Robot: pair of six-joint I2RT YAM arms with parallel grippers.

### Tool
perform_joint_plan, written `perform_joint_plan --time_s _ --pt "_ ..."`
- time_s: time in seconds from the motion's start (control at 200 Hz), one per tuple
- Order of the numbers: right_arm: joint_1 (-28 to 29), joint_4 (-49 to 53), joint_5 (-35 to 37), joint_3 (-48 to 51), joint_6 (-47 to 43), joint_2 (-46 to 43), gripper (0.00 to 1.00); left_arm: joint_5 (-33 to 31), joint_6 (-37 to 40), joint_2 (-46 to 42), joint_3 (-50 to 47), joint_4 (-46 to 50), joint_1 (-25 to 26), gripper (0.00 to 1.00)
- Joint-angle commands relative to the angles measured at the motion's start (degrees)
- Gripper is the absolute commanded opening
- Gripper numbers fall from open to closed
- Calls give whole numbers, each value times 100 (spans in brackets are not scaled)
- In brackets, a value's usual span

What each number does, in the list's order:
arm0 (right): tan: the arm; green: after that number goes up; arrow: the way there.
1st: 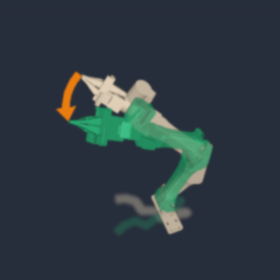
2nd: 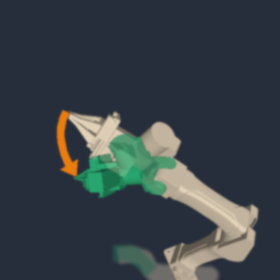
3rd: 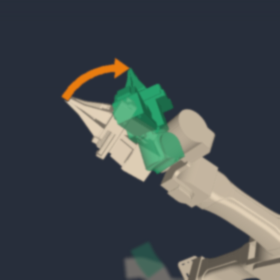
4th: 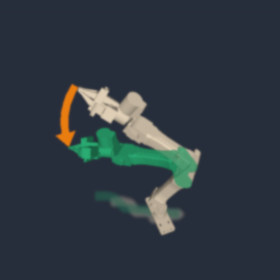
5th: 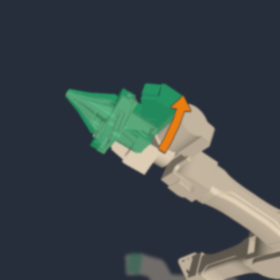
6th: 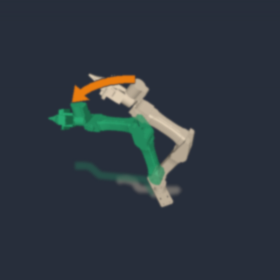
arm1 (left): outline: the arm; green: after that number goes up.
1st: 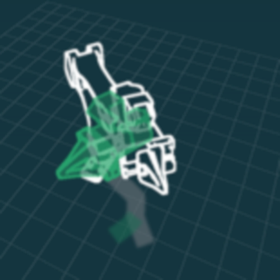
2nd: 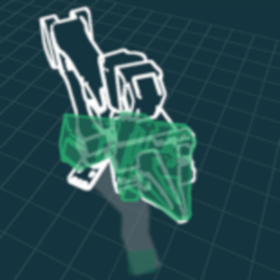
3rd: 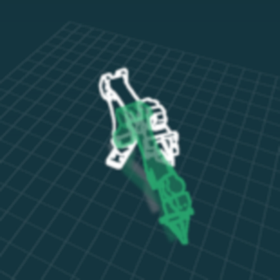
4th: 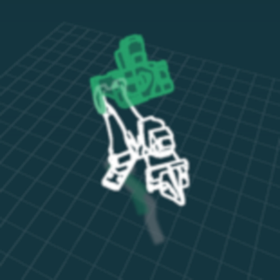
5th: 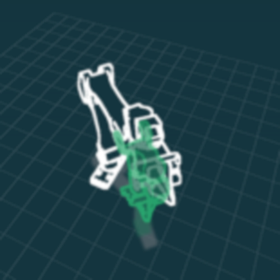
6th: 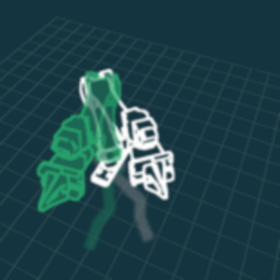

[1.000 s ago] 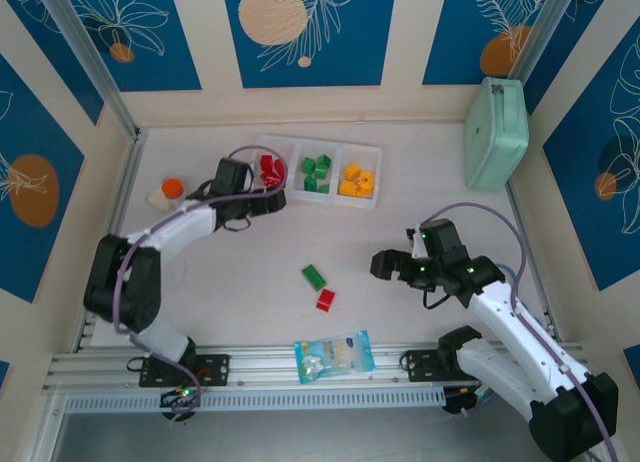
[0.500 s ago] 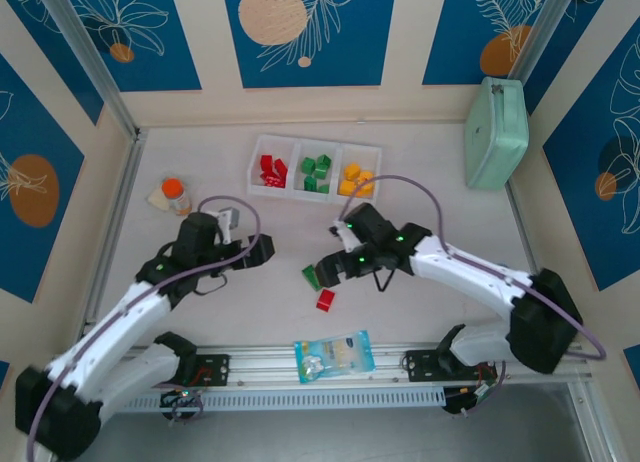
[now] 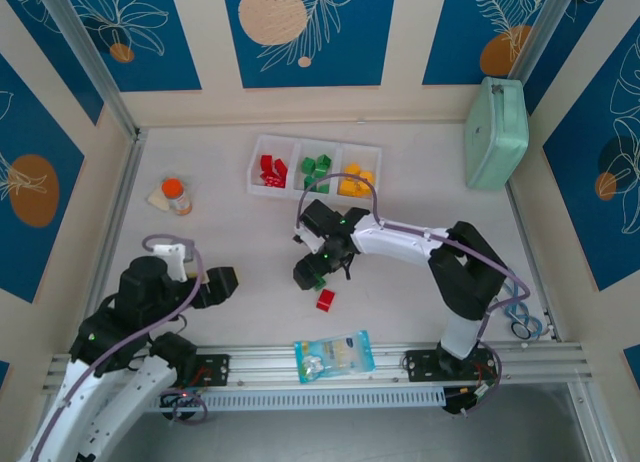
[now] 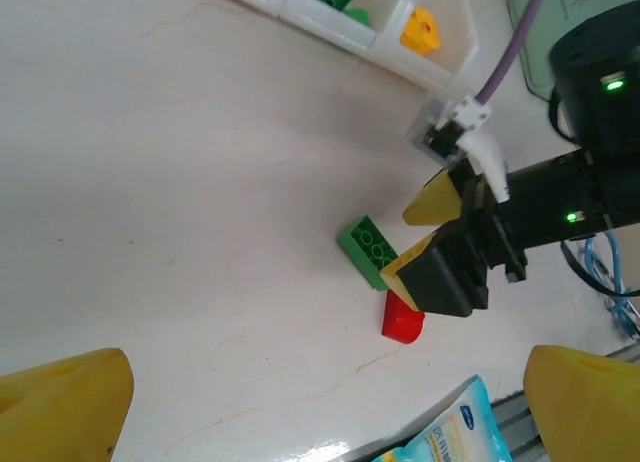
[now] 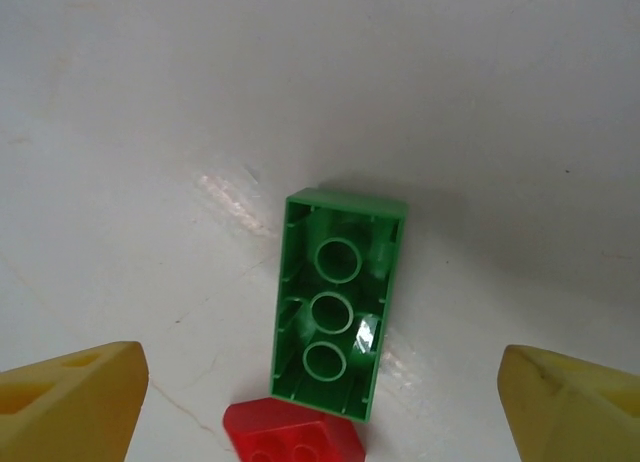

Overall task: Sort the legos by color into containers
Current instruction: Pick up the lego from the bottom-center of the table.

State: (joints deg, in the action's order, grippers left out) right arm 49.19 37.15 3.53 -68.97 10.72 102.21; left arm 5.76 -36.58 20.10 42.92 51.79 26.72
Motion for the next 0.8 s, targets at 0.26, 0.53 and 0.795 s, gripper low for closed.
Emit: perform_joint_plan --time_s 0.26,0.53,0.795 --pt "114 634 412 -756 -357 849 80 -967 799 -723 535 308 17 100" --pt "171 760 702 -1183 -457 1530 63 168 1183 -355 360 48 13 100" --pt "137 1310 1004 -1697 -214 1184 31 19 1207 -297 402 134 17 100"
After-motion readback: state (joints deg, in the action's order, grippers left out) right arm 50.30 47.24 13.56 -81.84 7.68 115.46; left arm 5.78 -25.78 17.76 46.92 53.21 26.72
